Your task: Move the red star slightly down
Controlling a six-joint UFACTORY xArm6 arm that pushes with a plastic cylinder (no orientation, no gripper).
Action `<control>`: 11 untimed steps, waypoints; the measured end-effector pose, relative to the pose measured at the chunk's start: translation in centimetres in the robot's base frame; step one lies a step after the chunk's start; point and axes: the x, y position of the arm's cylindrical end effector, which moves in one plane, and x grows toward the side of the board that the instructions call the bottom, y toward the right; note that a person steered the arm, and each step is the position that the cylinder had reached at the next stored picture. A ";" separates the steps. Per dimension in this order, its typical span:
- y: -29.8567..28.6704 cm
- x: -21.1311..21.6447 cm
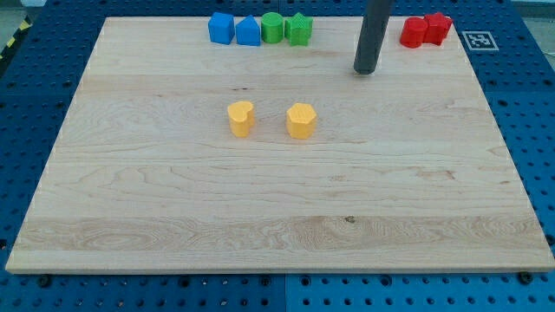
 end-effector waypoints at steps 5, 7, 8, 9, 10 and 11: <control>0.7 -9.7; 4.2 -12.8; 11.0 -12.8; 16.4 -12.7; 16.4 -12.7; 15.5 -12.7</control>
